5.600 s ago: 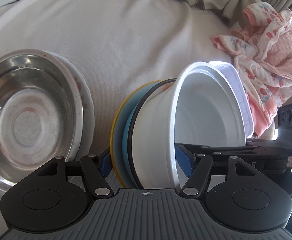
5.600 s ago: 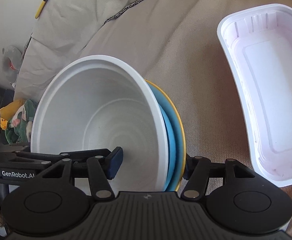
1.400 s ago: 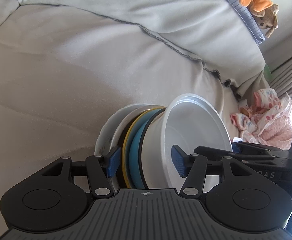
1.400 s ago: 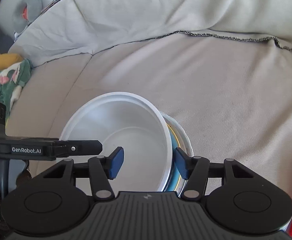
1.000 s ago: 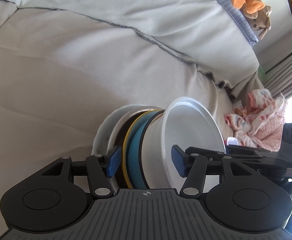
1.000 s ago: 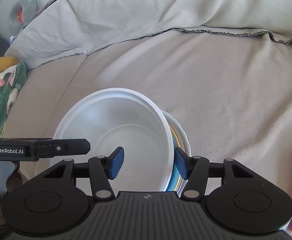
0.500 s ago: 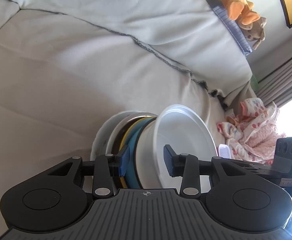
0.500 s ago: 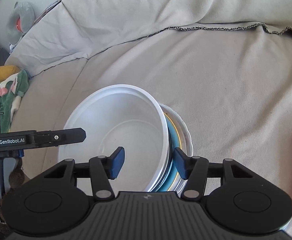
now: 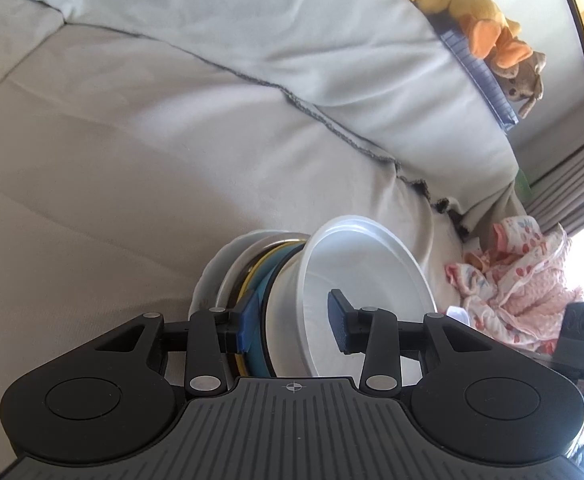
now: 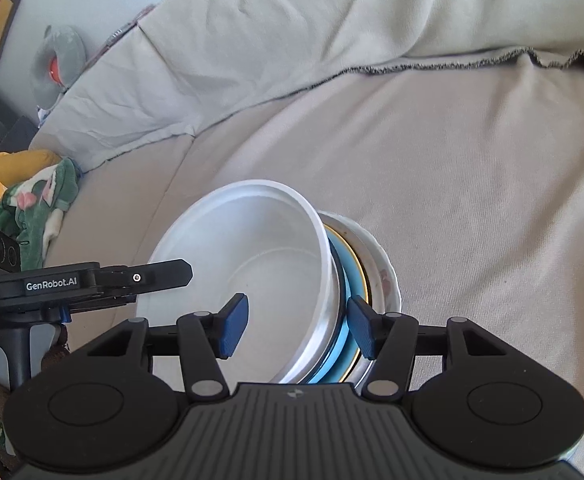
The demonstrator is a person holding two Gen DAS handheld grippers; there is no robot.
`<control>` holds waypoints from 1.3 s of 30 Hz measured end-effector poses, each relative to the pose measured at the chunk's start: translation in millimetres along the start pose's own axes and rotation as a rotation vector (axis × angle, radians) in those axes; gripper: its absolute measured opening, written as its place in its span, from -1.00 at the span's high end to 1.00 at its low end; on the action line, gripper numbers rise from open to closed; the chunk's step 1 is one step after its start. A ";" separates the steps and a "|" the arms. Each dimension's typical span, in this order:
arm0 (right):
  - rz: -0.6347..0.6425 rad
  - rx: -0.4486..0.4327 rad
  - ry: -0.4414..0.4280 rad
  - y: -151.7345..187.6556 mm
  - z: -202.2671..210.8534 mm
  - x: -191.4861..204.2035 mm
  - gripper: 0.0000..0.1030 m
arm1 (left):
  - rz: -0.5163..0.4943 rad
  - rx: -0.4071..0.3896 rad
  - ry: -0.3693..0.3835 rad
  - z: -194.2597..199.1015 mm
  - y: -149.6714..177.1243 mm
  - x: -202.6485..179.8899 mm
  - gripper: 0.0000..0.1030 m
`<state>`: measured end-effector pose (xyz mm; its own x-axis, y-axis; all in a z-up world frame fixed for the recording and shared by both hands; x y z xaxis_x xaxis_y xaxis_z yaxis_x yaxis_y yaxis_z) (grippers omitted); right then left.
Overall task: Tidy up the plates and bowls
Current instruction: 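Move both tools to the red-and-white rectangular tray, then grasp the rectangular tray rim with both tools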
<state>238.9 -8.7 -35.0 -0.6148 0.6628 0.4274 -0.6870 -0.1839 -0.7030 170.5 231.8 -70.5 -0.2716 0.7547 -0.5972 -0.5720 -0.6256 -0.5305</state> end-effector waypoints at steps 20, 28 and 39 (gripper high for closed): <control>0.024 -0.515 0.212 60.2 152.5 -117.8 -0.33 | -0.244 -0.136 0.078 -29.7 81.4 -212.3 0.23; -0.176 -0.516 0.502 93.0 183.4 -235.1 -0.33 | -0.319 0.195 0.127 -141.3 167.7 -252.0 0.26; -0.229 -0.395 0.462 79.8 122.2 -283.9 0.21 | -0.265 0.184 0.004 -200.5 166.0 -257.7 0.27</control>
<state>311.4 -300.3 -143.0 -0.1793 0.9138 0.3645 -0.5322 0.2216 -0.8171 300.7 -106.1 -125.3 -0.0918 0.8856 -0.4553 -0.7531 -0.3608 -0.5501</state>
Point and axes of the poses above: each gripper's, at about its wrist camera, not at the fingertips, and z roughly against the way its jaws point, x to its left, y to its underside, the point moved 1 cm from there along -z, roughly the way its jaws point, and after that the axes turned 8 degrees about -x, right-handed, at the moved point
